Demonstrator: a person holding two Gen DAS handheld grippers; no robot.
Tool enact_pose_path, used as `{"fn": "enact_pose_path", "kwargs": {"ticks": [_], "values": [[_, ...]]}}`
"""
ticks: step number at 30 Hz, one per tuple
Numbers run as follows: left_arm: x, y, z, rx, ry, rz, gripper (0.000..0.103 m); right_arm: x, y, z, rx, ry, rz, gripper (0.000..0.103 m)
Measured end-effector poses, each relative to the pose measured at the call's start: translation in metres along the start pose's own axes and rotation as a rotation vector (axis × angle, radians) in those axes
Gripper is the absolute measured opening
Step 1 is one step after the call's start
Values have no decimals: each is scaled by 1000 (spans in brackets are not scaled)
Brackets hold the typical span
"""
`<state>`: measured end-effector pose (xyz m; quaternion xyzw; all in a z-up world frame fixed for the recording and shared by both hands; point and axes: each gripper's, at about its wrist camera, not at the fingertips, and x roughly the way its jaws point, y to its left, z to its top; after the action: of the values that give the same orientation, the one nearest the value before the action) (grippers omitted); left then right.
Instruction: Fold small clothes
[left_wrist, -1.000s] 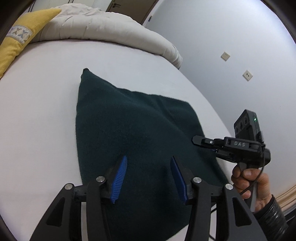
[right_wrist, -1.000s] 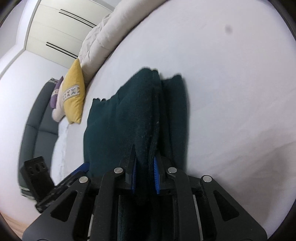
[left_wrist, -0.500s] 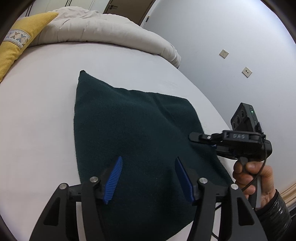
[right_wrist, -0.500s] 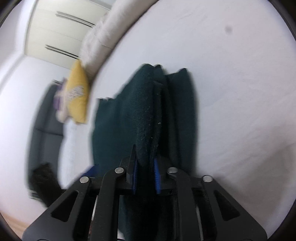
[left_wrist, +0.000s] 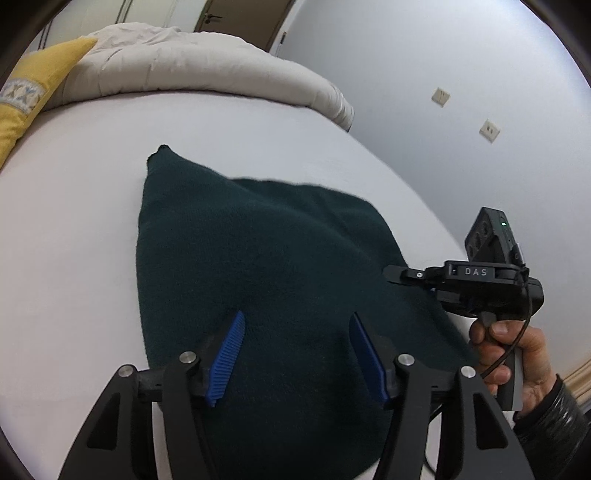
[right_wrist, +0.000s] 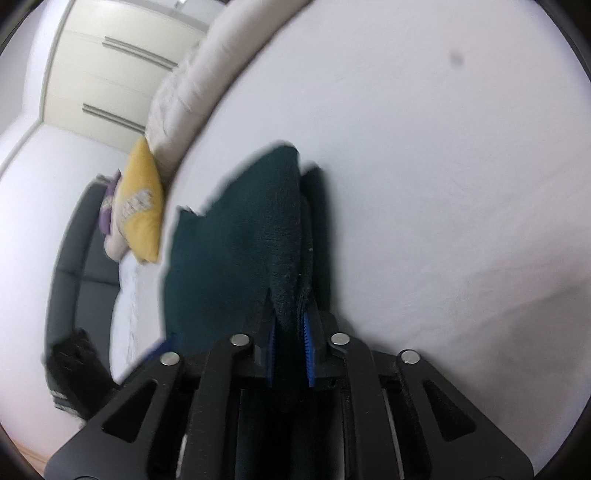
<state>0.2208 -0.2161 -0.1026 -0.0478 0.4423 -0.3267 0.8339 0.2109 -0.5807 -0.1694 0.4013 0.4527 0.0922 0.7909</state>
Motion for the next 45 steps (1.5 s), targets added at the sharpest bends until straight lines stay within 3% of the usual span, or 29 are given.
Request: {"fn": "enact_pose_path", "kwargs": {"ticks": [3, 5, 7, 9, 12, 15, 17, 22, 23, 26, 28, 31, 34, 36, 39, 41, 42, 45], "values": [[2, 4, -1, 7, 1, -11, 62, -10, -11, -3, 57, -28, 77, 18], [-4, 7, 0, -3, -1, -15, 60, -31, -1, -5, 25, -65, -9, 22], [-17, 4, 5, -2, -31, 10, 59, -57, 15, -8, -21, -138, -22, 22], [-29, 0, 16, 13, -85, 25, 59, -78, 40, -15, -81, -176, 85, 22], [-24, 1, 32, 20, -78, 42, 59, -67, 66, -27, -157, -84, 141, 22], [-1, 12, 41, 11, -27, 97, 59, -33, 69, -42, -189, 39, 88, 22], [17, 19, 36, 20, 26, 111, 58, -10, 43, -52, -139, 109, 26, 18], [22, 24, 32, 28, 27, 88, 59, -21, 10, -83, -120, 68, 95, 8], [23, 26, 32, 29, 28, 82, 59, -25, 2, -88, -107, 61, 93, 0], [26, 27, 32, 58, 35, 84, 60, -29, -10, -99, -80, 64, 95, 0], [26, 27, 35, 52, 47, 81, 59, -34, -2, -103, -116, 86, 42, 0], [13, 24, 42, 35, 39, 107, 49, -50, 26, -99, -178, 129, -26, 9], [-6, 16, 48, 32, -33, 108, 49, -77, 52, -77, -213, 36, 60, 10], [-6, 7, 53, 67, -49, 112, 49, -75, 64, -61, -206, 13, 116, 23], [30, 7, 54, 121, 65, 174, 50, -34, 74, -43, -205, 74, 101, 32], [39, 20, 53, 78, 67, 137, 51, -7, 58, -37, -143, 105, 15, 30], [39, 26, 53, 47, 70, 116, 51, -4, 48, -35, -122, 98, 7, 23], [41, 23, 53, 77, 83, 131, 51, -18, 37, -34, -76, 54, 59, 26]]}}
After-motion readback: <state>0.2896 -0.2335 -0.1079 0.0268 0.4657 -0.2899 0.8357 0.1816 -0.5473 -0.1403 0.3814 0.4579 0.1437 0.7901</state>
